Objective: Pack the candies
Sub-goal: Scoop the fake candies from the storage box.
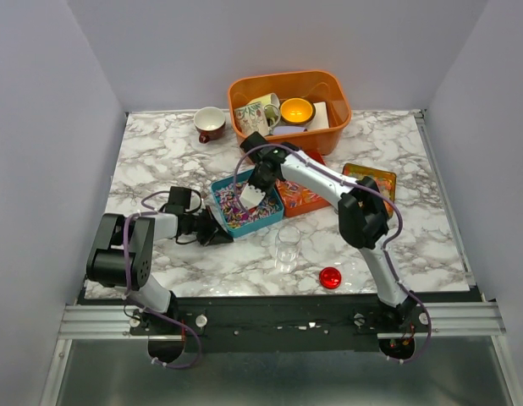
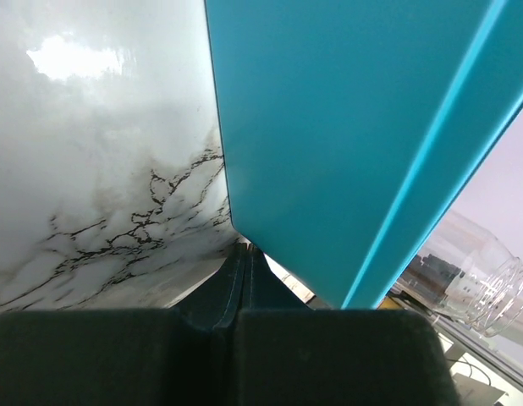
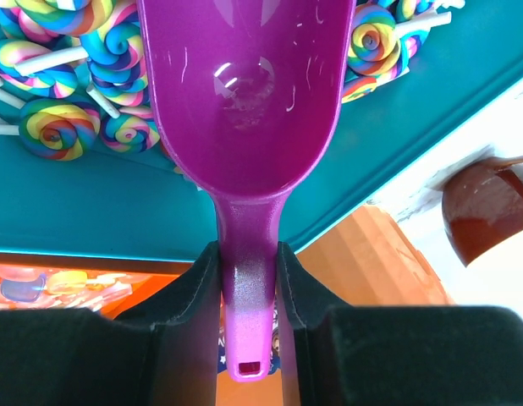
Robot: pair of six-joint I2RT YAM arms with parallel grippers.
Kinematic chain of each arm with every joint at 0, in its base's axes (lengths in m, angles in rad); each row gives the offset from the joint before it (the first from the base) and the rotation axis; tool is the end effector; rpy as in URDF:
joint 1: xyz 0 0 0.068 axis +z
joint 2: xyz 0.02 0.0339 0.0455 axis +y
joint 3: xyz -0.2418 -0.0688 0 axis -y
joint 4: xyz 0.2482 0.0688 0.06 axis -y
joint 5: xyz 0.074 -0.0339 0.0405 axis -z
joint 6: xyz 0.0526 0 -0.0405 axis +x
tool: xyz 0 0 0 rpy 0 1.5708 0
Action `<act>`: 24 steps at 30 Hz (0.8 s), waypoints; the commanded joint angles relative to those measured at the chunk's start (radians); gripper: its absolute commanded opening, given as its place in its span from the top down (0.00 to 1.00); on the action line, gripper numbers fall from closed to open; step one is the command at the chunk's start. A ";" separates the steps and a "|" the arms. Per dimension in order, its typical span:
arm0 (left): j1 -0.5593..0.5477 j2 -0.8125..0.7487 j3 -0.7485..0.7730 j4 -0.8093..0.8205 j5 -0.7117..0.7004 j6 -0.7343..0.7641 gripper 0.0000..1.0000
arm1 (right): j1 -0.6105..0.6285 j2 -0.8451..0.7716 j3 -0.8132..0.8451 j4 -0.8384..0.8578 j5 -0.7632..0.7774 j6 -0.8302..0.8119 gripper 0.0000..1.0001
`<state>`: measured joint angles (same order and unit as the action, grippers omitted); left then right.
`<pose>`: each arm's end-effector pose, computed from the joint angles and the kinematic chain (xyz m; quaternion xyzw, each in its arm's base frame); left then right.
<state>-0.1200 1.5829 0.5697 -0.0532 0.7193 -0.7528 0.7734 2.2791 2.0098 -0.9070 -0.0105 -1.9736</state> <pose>0.2540 -0.0655 0.0770 -0.1986 0.8887 -0.4076 0.0676 0.3439 0.3365 0.1721 -0.9618 0.1912 -0.1064 0.1646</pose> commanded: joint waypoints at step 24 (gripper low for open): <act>-0.001 0.000 0.101 0.071 0.040 0.066 1.00 | 0.138 0.187 0.280 -0.489 -0.427 0.452 0.99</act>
<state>-0.1200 1.5963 0.6250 -0.1635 0.7071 -0.6994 0.8349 2.3230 2.1586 -1.1584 -0.0490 -1.6066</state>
